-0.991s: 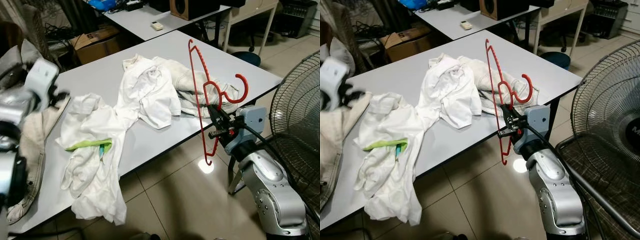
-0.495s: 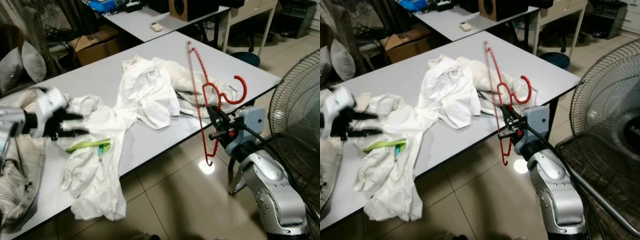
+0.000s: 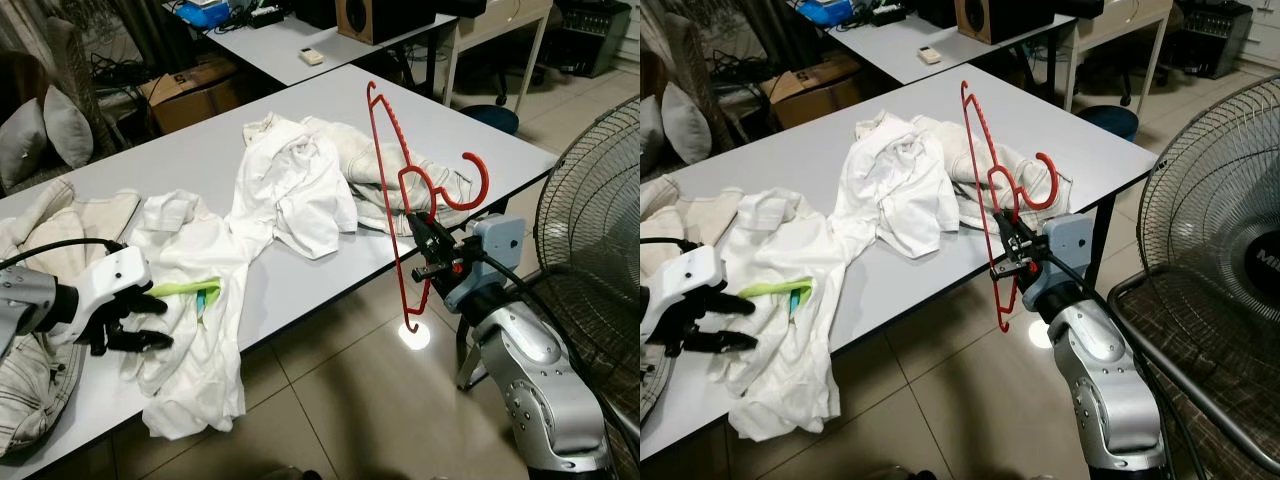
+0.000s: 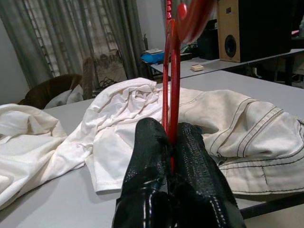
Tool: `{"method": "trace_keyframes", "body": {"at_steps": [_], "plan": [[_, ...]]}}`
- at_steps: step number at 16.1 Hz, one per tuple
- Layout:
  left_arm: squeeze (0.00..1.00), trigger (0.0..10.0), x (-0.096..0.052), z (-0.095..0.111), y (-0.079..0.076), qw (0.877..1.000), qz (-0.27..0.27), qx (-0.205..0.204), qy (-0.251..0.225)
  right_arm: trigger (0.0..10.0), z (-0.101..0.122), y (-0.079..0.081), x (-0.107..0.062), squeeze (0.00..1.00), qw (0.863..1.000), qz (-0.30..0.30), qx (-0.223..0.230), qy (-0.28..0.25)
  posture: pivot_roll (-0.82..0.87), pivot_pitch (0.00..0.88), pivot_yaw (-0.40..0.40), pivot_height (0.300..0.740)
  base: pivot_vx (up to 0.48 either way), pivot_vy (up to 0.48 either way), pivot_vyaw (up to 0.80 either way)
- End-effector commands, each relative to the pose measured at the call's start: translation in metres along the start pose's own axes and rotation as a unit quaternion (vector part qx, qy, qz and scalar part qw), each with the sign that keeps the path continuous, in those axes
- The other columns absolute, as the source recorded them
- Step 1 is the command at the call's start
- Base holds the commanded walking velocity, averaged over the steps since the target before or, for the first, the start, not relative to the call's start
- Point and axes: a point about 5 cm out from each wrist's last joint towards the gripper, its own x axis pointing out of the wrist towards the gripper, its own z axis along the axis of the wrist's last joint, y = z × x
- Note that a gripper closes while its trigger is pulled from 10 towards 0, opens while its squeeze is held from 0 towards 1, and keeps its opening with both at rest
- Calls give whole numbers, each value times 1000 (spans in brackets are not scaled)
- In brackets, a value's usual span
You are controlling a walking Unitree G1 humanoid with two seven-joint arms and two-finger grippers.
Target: Hang hanger
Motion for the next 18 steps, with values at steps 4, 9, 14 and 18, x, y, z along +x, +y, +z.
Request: {"method": "trace_keyframes", "body": {"at_steps": [4, 9, 14, 18], "plan": [[0, 2549, 0, -3, 2, 998, 65, -7, 16, 10000, 0, 6, 3, 0, 1000, 17, 5, -5, -97, 0, 202, 740, 0, 0, 0], [0, 0, 10, -3, -1, 997, 65, -30, -4, 10000, 0, 8, 4, 0, 1000, 24, 4, -5, -96, 0, 196, 740, 0, 0, 0], [0, 0, 16, -6, -6, 997, 65, -42, -13, 10000, -1, 10, 6, 0, 1000, 28, 7, -3, -88, 0, 188, 740, 0, 0, 0], [0, 0, 17, -8, -1, 995, 87, -49, -11, 10000, -1, 10, 7, 0, 1000, 30, 7, -5, -86, 0, 189, 740, 0, 0, 0]]}}
